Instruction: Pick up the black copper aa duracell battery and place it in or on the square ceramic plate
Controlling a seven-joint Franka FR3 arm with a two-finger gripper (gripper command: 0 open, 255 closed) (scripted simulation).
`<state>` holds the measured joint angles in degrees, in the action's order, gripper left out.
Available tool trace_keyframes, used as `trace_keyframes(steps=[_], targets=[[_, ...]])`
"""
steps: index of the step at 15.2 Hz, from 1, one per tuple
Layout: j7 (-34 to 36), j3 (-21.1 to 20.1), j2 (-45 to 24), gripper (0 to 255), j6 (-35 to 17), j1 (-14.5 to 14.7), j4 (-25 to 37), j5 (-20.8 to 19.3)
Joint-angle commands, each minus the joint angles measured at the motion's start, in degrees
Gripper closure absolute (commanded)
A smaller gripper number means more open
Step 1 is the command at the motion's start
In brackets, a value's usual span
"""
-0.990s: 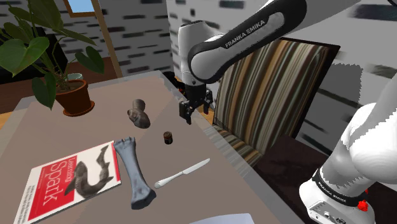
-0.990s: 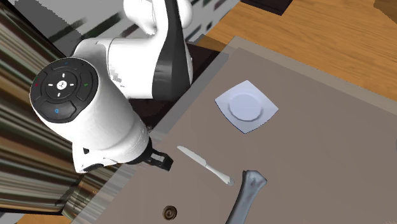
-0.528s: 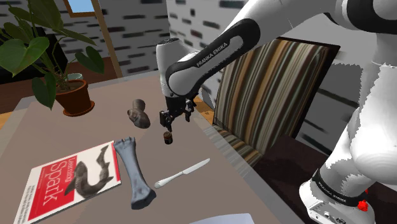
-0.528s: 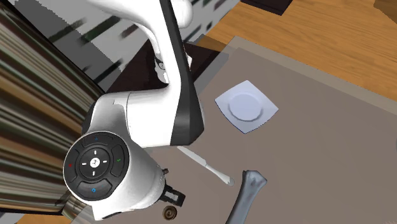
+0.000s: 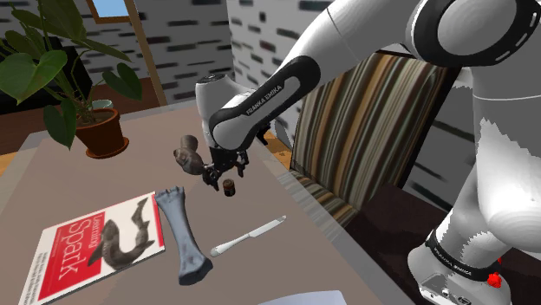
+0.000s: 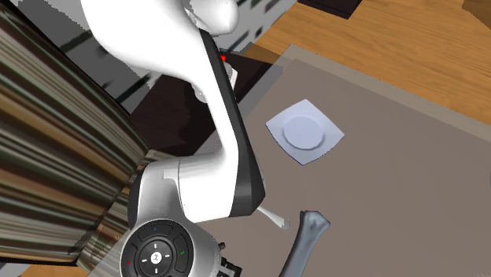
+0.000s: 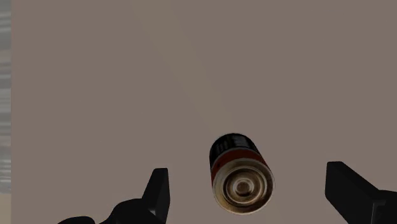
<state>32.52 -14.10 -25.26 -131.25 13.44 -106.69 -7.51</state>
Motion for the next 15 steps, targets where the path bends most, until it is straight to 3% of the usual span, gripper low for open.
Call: trace_keyframes(steps=[1, 11, 12, 15], targets=[[0.2, 0.2, -1.0, 0, -1.4, 0.1, -0.3, -0.4], [0.5, 0.5, -2.3, 0, -2.9, 0.3, -0.6, -0.8], [0.5, 0.5, -2.3, 255, -2.9, 0.3, -0.6, -0.8], [0.5, 0.5, -2.3, 255, -2.9, 0.3, -0.6, -0.8]])
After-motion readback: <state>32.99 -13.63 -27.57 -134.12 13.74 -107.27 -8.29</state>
